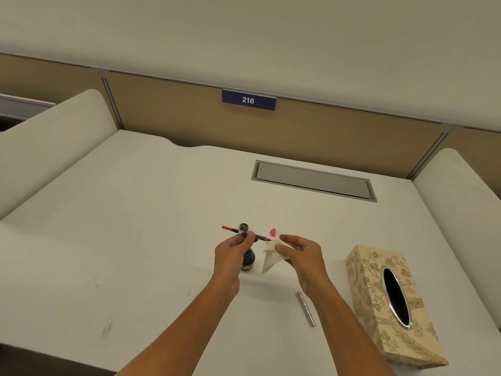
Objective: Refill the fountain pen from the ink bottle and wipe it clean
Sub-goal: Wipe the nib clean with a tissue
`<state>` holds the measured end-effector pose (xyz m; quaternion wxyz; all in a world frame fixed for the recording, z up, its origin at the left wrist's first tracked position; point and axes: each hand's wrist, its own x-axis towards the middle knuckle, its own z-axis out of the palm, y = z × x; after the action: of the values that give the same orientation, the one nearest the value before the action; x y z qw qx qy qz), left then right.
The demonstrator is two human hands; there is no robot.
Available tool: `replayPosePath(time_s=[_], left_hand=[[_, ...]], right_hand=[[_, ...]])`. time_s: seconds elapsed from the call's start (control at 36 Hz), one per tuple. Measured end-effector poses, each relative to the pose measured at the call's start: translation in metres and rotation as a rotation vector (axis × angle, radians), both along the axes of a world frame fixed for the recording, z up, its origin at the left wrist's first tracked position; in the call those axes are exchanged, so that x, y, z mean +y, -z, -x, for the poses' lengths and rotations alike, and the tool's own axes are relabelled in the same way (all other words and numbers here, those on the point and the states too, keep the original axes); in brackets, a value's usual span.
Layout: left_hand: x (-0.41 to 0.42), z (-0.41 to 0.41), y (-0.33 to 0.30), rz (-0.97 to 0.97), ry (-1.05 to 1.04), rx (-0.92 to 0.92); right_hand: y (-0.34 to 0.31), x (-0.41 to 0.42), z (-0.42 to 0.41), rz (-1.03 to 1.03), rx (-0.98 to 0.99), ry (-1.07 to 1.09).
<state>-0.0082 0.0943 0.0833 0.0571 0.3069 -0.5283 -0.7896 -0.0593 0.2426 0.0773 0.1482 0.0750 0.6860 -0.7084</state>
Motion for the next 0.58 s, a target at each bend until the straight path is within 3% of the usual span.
replayPosePath(time_s=[0.58], left_hand=[[0.006,0.001,0.006,0.088,0.018,-0.001]], right_hand=[[-0.011,0.006,-0.001,0.182,-0.126,-0.119]])
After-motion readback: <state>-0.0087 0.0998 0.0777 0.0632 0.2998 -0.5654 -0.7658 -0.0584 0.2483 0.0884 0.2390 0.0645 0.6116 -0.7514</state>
